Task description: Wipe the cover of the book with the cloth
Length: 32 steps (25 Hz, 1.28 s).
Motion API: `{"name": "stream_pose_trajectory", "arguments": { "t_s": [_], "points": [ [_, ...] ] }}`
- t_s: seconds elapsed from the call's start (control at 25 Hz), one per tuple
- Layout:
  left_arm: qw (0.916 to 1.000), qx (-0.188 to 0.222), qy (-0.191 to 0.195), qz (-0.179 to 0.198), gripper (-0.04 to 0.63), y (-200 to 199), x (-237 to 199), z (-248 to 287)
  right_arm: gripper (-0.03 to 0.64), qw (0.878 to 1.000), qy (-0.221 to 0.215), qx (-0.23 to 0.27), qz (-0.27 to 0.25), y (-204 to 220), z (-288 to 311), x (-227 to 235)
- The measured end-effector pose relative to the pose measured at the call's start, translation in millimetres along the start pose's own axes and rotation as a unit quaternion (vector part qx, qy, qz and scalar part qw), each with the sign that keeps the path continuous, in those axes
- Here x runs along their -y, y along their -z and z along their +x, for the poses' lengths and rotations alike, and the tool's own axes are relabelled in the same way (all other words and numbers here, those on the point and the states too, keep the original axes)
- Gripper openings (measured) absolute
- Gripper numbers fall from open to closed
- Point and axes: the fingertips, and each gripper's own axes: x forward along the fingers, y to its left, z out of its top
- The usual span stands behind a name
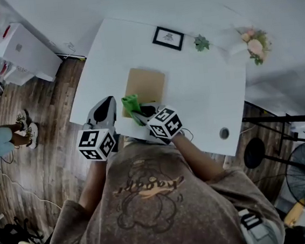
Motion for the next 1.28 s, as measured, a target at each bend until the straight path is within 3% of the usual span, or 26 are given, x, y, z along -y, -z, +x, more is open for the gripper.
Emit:
{"name": "stream_pose_trajectory", "arguments": {
  "t_s": [0.24, 0.52, 0.88, 1.28],
  "points": [
    [1.0, 0.001, -0.006, 0.002, 0.005, 1.9, -3.9, -6.8, 0.061, 0.998, 0.007, -0.046, -0.041, 20.5, 18.8, 0.1],
    [1.0, -0.001, 0.0, 0.003, 0.005, 1.7, -2.3, -4.7, 0.063, 0.997, 0.021, -0.051, -0.045, 24.0, 9.9, 10.7],
    [0.9995, -0.012, 0.029, 0.008, 0.005, 7.9, 19.6, 10.4, 0.063, 0.997, 0.074, -0.033, -0.004, 39.7, -32.8, 47.7],
    [0.999, -0.015, 0.042, 0.007, 0.005, 11.0, 30.7, 20.7, 0.061, 0.988, 0.146, -0.019, 0.044, 54.8, -82.8, 103.6]
  ]
}}
